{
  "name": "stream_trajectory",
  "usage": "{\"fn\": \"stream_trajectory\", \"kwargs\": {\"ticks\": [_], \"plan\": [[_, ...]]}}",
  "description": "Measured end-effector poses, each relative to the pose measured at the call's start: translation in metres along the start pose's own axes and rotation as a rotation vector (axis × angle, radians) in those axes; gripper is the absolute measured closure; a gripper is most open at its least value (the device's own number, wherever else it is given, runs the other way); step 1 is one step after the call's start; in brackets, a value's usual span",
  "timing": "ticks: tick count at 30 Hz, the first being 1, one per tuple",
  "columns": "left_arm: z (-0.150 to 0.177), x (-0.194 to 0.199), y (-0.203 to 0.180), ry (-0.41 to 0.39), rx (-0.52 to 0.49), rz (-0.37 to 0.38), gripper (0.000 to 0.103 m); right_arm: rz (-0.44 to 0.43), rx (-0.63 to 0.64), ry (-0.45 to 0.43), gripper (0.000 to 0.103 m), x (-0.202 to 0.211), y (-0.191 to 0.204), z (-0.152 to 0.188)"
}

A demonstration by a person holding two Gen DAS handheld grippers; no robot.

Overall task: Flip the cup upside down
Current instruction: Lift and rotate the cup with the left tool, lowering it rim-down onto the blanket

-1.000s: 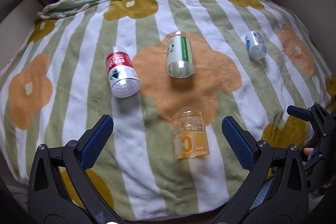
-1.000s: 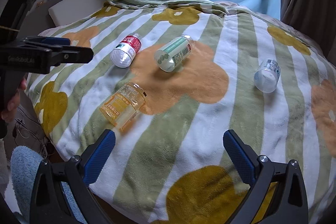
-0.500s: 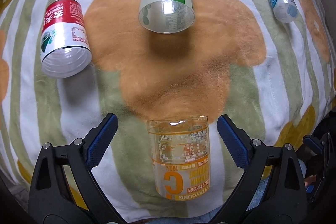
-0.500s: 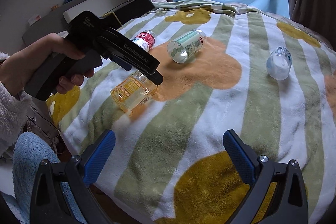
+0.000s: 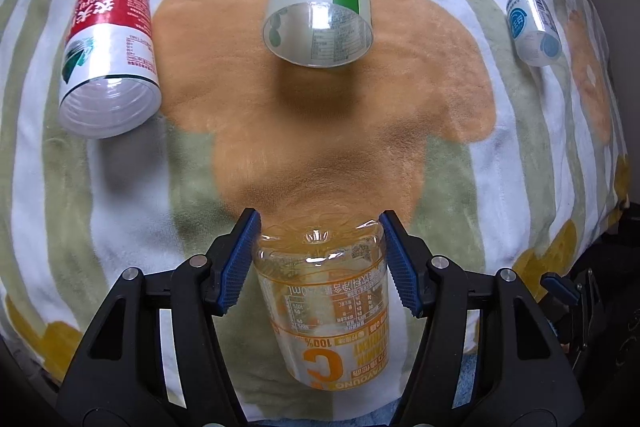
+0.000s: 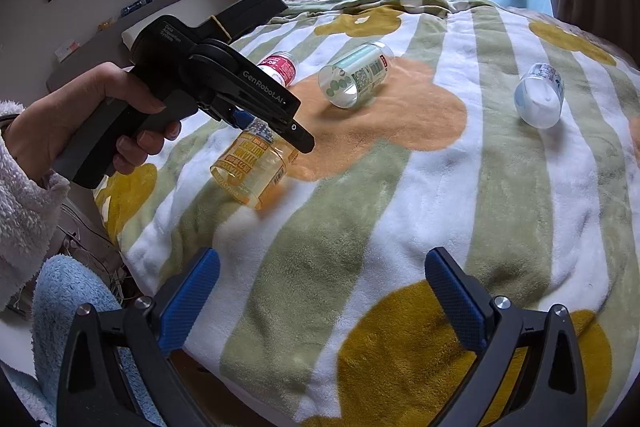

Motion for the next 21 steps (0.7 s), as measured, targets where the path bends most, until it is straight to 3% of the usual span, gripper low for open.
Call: {"fn": "stream_trajectory", "kwargs": {"ticks": [6,13,17,21], "plan": [[0.001,0.031,0.001,-0.229,-0.014,0.003,0.045,0.001,-0.008,-0.006,0.0,-0.002,0.0,0.001],[0.003,0.055,0.0,-0.463,0.024,0.065,0.045,0.031,0.047,-0.012,0.0,-0.001,0.007,0.0],[0.002,0.062,-0.011,-0.618,-0.014,0.03,0.045,0.027,0.037,-0.021,0.0,-0.003,0.006,0.0],[0.002,0.05,-0.018,-0.64,-0.047,0.01,0.045,0.034,0.042,-0.012,0.0,-0.002,0.008,0.002]]}}
Point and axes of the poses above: each gripper's, at about its wrist camera, not at the fingertips, and x roughly against the way its jaws point, y to its left, z to its underside, the point moved 7 cm from there along -x, roughly the way its jaws point, and after that the axes turned 11 degrees about x, right-handed, at the moved point
